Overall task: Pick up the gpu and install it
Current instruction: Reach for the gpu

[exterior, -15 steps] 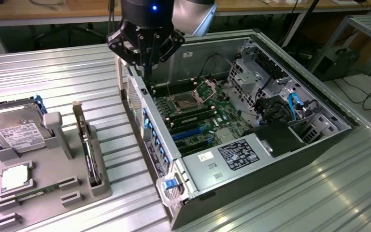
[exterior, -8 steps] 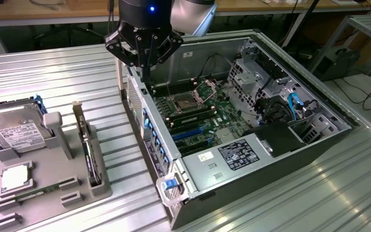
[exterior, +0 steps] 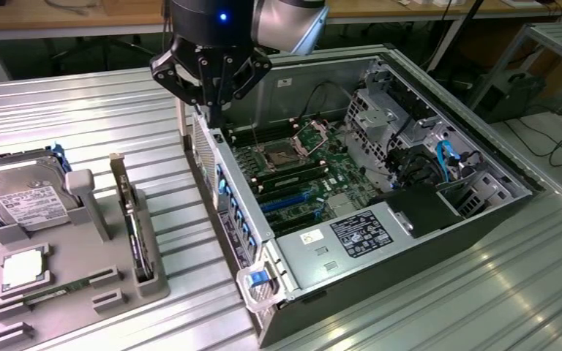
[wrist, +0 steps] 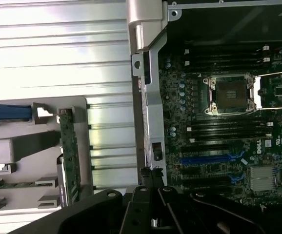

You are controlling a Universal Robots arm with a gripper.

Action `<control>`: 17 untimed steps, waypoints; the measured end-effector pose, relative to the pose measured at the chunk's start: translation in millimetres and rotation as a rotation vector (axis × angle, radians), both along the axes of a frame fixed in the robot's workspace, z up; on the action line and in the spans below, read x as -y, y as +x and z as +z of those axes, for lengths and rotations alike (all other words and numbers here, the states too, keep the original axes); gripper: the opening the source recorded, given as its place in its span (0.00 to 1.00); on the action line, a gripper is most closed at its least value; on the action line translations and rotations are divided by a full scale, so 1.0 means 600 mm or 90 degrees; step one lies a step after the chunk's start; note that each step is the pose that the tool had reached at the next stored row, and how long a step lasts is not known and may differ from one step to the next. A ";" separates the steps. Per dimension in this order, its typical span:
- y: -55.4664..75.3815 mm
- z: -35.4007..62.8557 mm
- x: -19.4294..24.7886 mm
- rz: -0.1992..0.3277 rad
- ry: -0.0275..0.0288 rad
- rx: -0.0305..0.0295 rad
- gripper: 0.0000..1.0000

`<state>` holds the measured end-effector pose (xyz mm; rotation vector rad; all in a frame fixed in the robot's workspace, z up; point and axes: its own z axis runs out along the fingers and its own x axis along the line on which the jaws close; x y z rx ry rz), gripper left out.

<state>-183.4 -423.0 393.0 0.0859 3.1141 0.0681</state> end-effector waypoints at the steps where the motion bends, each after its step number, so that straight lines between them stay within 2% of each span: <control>1: -0.001 0.000 0.0009 0.002 0.0000 0.0000 0.11; 17: -0.014 -0.003 0.0144 0.023 0.0000 -0.0001 0.11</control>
